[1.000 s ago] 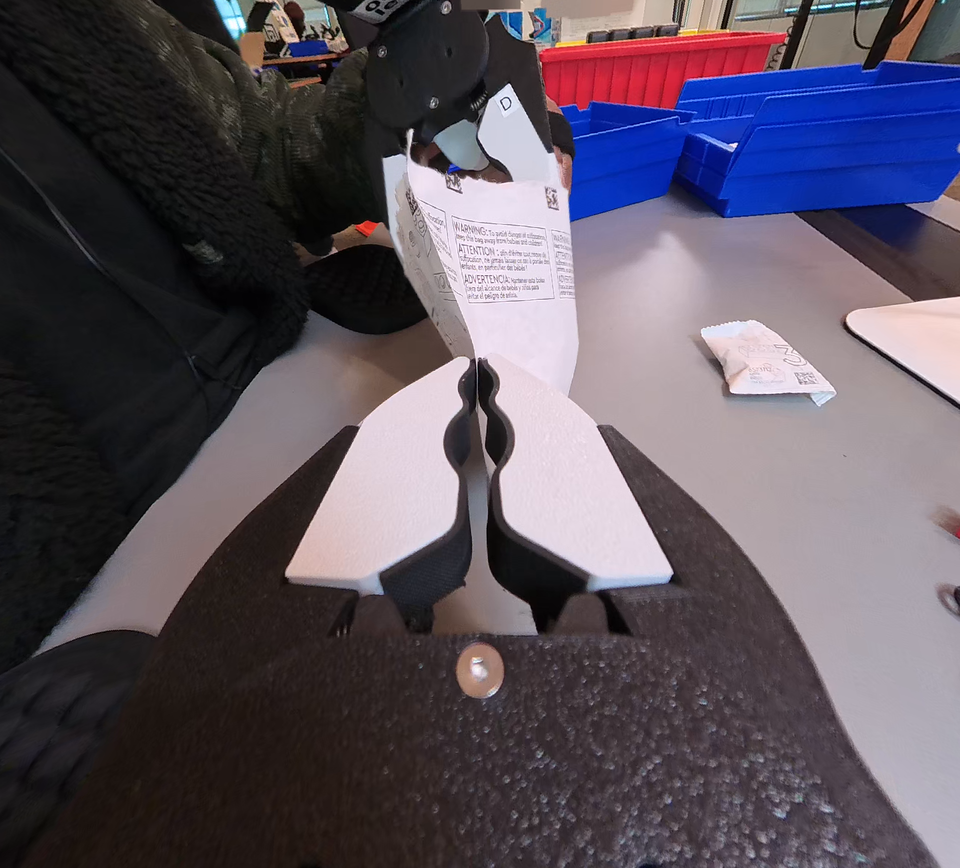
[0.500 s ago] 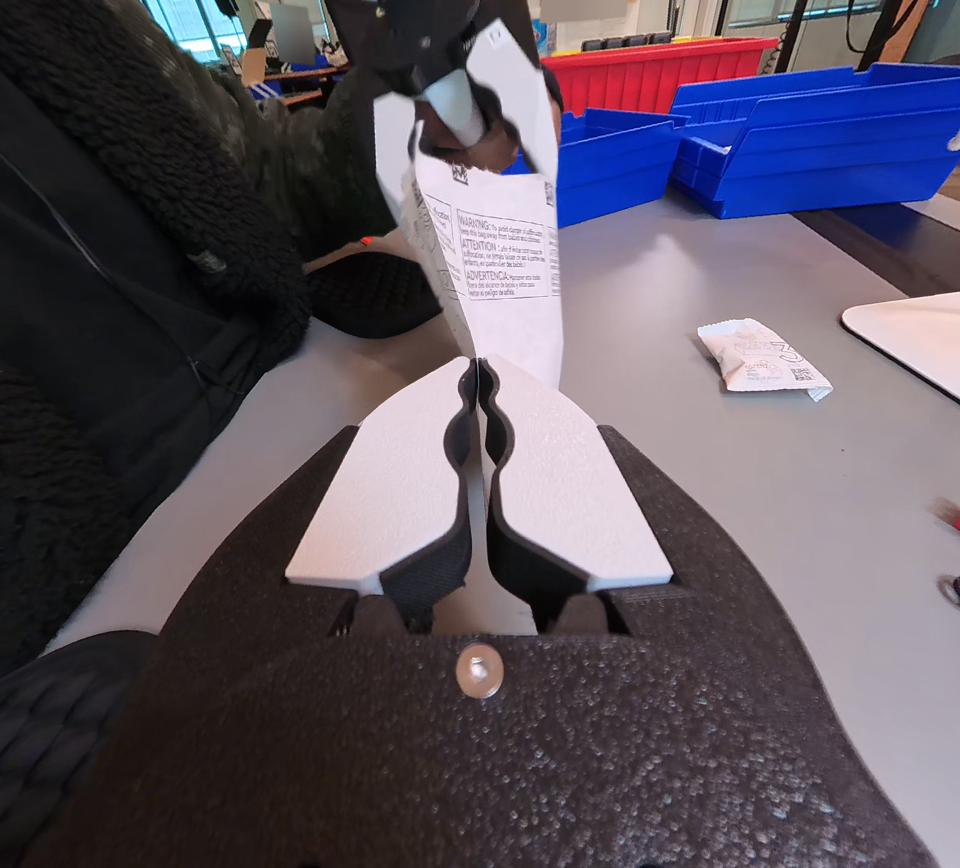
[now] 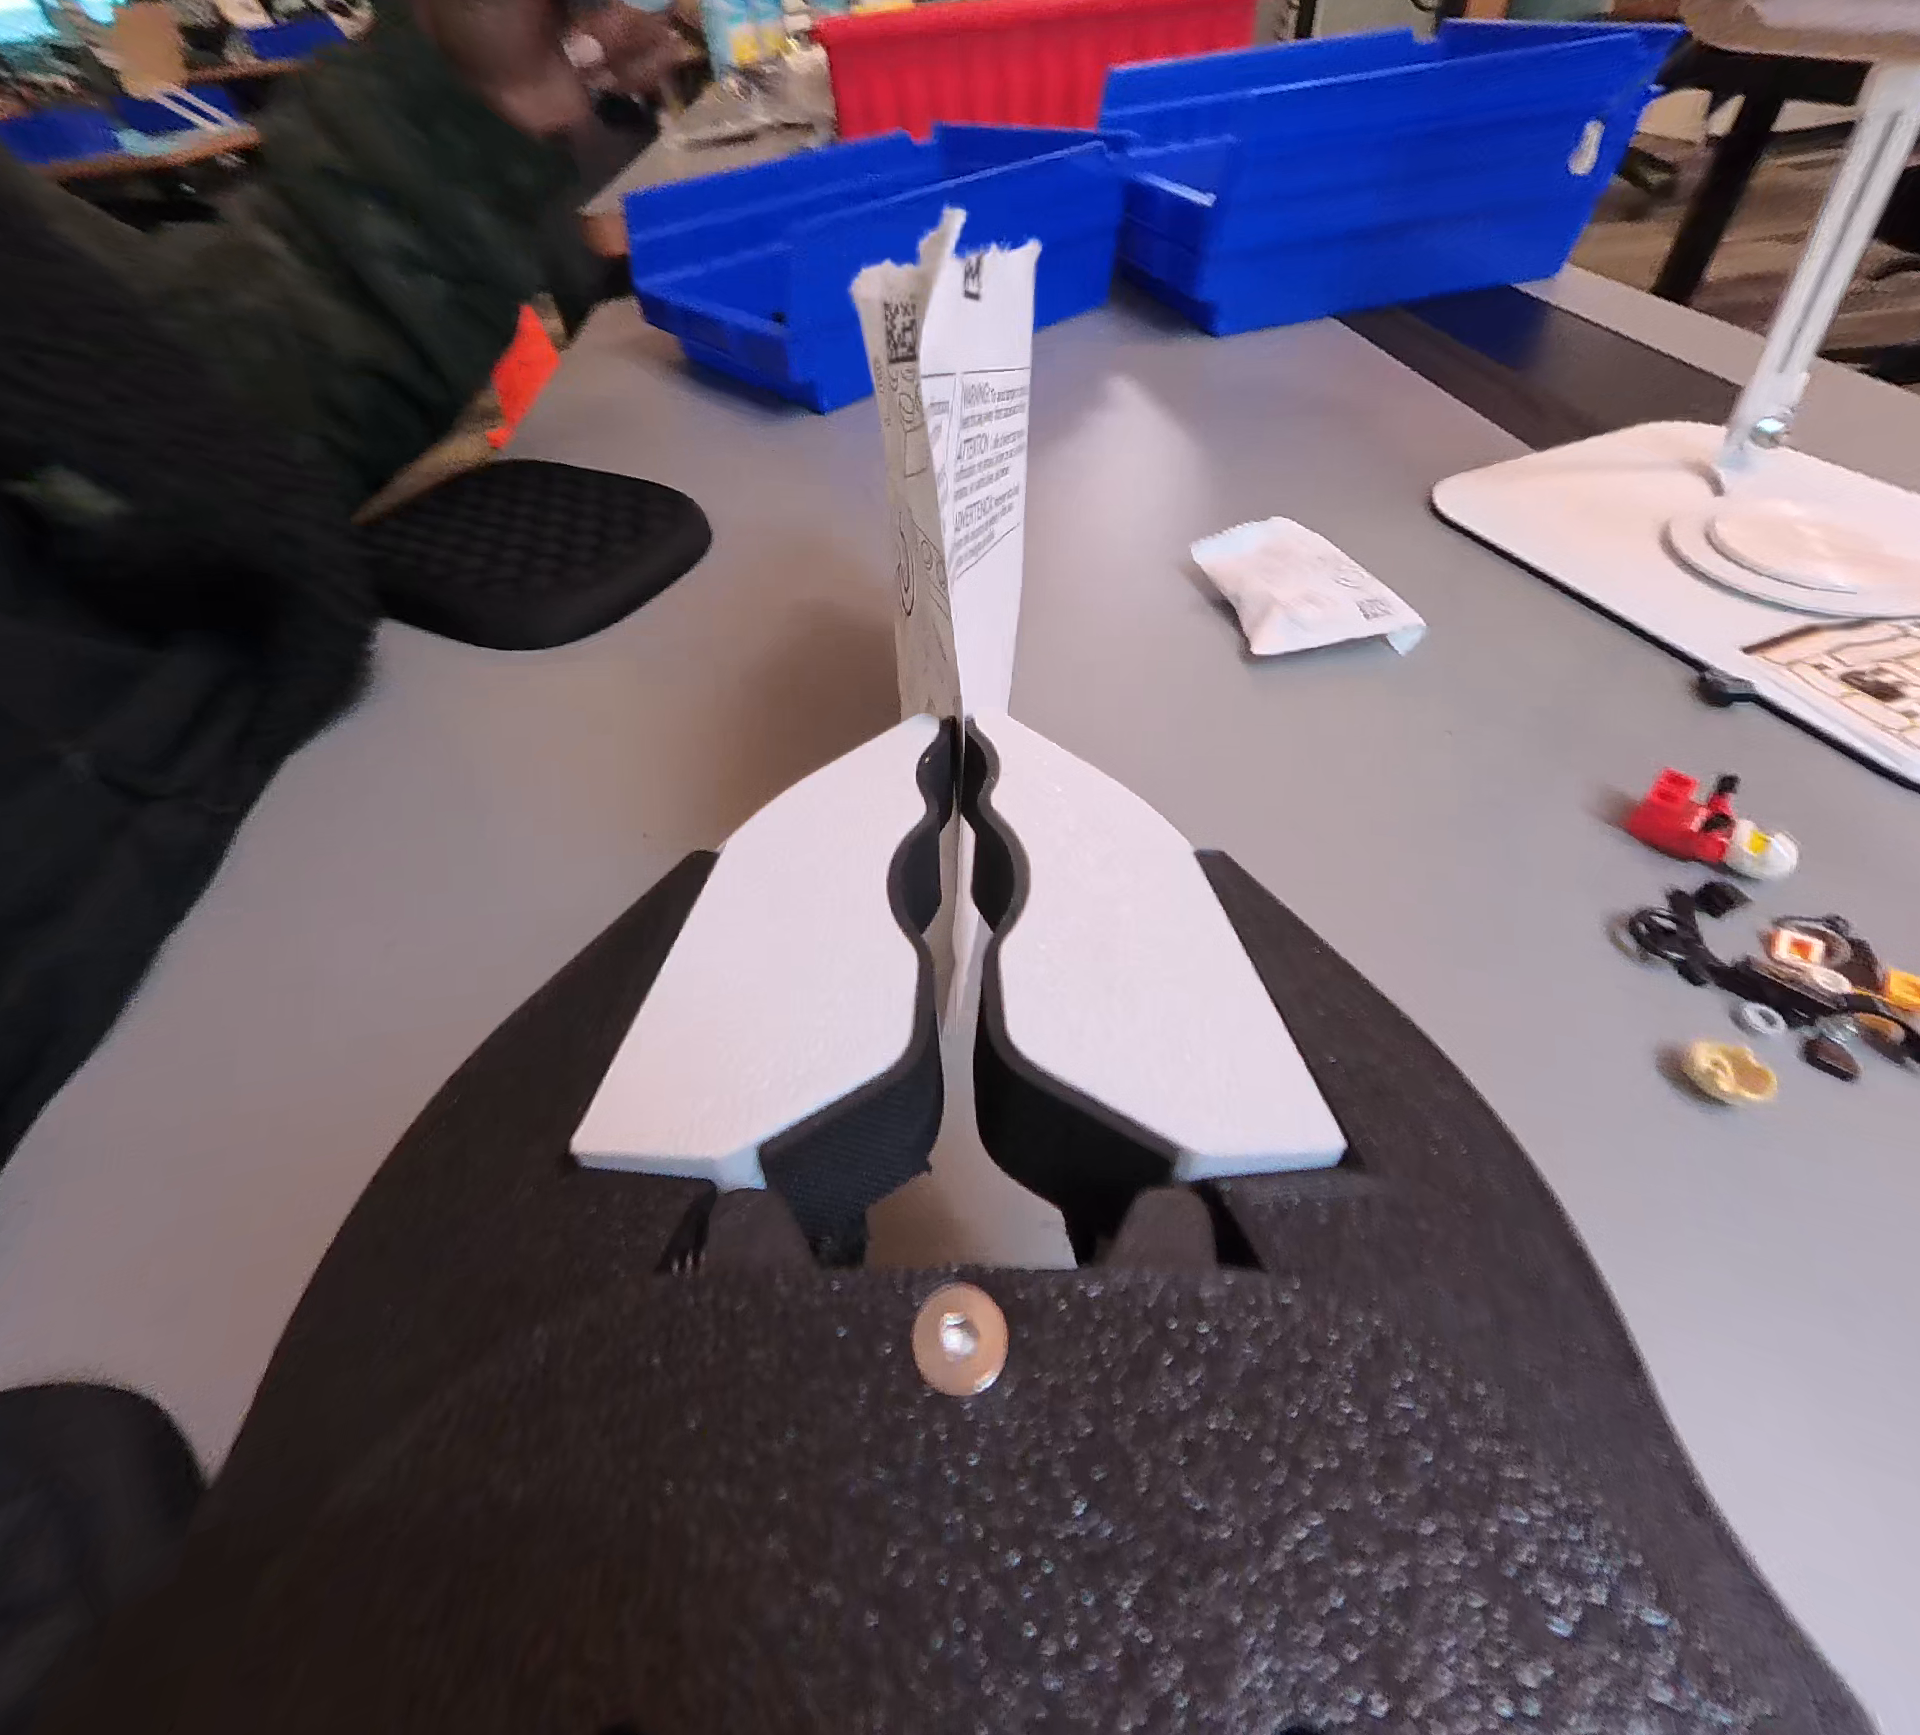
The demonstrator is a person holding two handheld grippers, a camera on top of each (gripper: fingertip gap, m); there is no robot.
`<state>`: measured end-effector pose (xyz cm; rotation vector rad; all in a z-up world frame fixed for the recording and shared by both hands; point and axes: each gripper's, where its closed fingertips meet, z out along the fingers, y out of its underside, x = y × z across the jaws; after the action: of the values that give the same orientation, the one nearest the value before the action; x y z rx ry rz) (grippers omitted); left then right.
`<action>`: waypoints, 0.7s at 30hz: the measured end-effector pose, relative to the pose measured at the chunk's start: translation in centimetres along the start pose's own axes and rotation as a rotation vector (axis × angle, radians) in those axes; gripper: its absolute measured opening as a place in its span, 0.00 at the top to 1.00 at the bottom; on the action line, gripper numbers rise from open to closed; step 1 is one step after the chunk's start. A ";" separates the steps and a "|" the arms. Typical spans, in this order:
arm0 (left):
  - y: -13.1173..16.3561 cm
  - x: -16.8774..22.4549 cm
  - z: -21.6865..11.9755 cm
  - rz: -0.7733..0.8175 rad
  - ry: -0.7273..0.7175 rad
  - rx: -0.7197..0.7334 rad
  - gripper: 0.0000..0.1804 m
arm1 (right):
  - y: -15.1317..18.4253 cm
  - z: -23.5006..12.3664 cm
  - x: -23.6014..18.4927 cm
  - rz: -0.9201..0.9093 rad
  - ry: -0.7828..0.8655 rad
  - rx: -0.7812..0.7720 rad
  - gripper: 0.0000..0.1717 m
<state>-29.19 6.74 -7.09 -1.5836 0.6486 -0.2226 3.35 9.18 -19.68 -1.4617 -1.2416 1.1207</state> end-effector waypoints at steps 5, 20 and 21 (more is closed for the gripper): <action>8.0 -7.0 -5.4 0.017 -0.232 -0.410 0.83 | 0.4 0.4 0.2 -0.031 0.022 -0.023 1.00; 24.5 -17.4 -16.3 -0.791 -0.300 -0.999 0.74 | 1.7 1.1 0.2 -0.012 -0.018 -0.076 1.00; 25.0 -17.1 -16.2 -0.796 -0.289 -1.026 0.80 | 1.8 1.2 0.2 -0.011 -0.020 -0.077 1.00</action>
<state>-58.14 2.14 -24.95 -2.7567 -0.2073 -0.2478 2.53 9.27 -21.66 -1.5025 -1.3172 1.0932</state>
